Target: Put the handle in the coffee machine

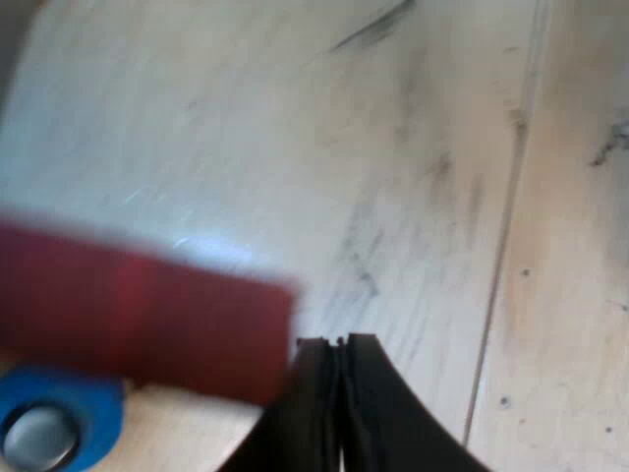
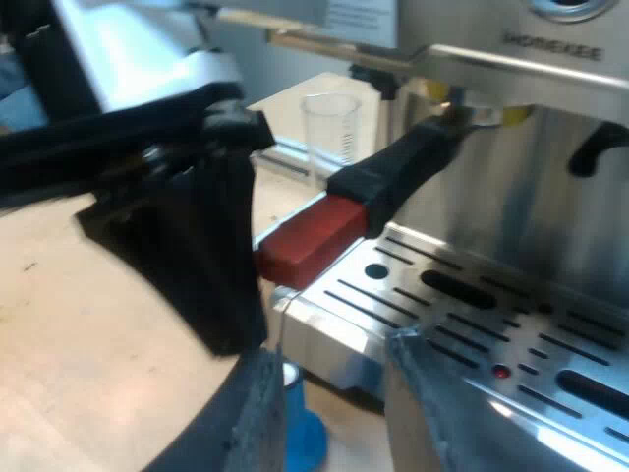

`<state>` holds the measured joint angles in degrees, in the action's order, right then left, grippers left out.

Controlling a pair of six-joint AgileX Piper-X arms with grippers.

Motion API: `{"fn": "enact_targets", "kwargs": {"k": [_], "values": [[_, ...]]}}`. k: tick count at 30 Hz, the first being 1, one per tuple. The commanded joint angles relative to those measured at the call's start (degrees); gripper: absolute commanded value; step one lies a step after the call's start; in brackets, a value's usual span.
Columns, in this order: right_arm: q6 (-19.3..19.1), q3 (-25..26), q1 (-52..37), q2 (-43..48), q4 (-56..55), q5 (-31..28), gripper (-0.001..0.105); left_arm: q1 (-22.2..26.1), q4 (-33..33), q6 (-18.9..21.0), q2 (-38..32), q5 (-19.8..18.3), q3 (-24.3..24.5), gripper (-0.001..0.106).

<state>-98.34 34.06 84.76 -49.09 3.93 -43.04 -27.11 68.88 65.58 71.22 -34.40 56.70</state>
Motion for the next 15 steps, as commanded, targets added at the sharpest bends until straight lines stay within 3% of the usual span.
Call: {"fn": "enact_targets", "kwargs": {"k": [1,6,10,15], "values": [[-0.28,0.01,0.09,0.51,0.05,2.5,0.029,3.29,2.29,-1.72,-0.68,1.56,0.42,0.0],[-0.28,0.01,0.09,0.51,0.05,3.47,0.029,9.63,6.43,-5.99,-5.15,0.59,-0.81,0.0],[-0.28,0.01,0.09,0.51,0.05,4.09,0.029,12.76,7.78,-7.02,-9.91,0.59,-1.71,0.0],[-0.28,0.01,0.09,0.51,0.05,12.08,0.029,15.56,8.67,-6.46,-17.3,-1.11,-1.72,0.0]]}}
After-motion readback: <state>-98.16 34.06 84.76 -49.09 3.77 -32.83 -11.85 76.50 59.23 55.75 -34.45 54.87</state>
